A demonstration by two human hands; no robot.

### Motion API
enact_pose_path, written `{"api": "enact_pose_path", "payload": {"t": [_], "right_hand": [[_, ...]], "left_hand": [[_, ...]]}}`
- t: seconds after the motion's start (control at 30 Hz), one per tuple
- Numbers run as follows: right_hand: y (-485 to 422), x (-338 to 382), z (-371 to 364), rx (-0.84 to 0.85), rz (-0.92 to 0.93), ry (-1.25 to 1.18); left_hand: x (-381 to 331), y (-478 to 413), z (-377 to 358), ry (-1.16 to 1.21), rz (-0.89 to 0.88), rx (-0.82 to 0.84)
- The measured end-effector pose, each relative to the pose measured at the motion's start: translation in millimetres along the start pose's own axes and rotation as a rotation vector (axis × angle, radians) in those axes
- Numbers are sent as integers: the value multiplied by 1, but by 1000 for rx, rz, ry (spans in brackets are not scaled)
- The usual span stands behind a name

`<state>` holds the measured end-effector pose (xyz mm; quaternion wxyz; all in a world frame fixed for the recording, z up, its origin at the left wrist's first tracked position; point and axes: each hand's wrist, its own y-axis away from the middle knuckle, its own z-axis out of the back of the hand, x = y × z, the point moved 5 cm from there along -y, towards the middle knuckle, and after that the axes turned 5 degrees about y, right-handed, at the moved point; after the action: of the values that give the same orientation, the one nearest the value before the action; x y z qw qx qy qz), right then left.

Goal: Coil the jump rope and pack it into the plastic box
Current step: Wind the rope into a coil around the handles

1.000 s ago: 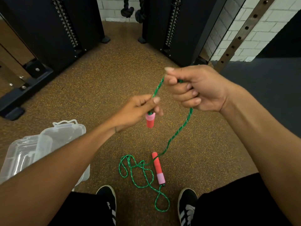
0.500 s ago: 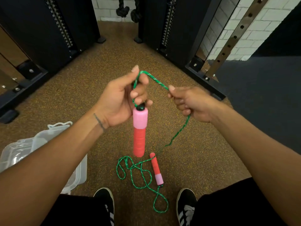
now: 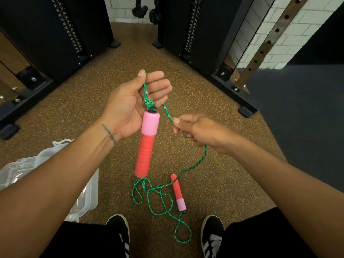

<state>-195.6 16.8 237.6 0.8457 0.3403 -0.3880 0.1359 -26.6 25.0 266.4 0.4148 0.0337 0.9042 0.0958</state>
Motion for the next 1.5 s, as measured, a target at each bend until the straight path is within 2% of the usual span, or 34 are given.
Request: {"api": "enact_pose_path", "payload": {"t": [0.33,0.47,0.63,0.8,1.13,1.37,1.43,1.5], "right_hand": [[-2,1,7,-45,4,57],[-4,2,4,-45,59,41],[-4,5,5,-30,89,51],[-3,3,8,-49,24,67],[-6,3,12,-99,-9,105],[2,17,-1,40,110,83],[3,21,0,33,172,158],[4,24,-2,3,198,306]], "left_hand": [[-4,-2,11,-169,-34,-50],[-5,-3,15,-349,-26,-65],[-2,-2,12,-419,-47,-50],[-9,-3,14,-358,-78,-82],[-15,-4,19,-408,-63,-44],[-11,-4,20,-467,-80,-33],[-10,-4,16,-468,-99,-12],[-11,-3,11,-365,-118,-12]]}}
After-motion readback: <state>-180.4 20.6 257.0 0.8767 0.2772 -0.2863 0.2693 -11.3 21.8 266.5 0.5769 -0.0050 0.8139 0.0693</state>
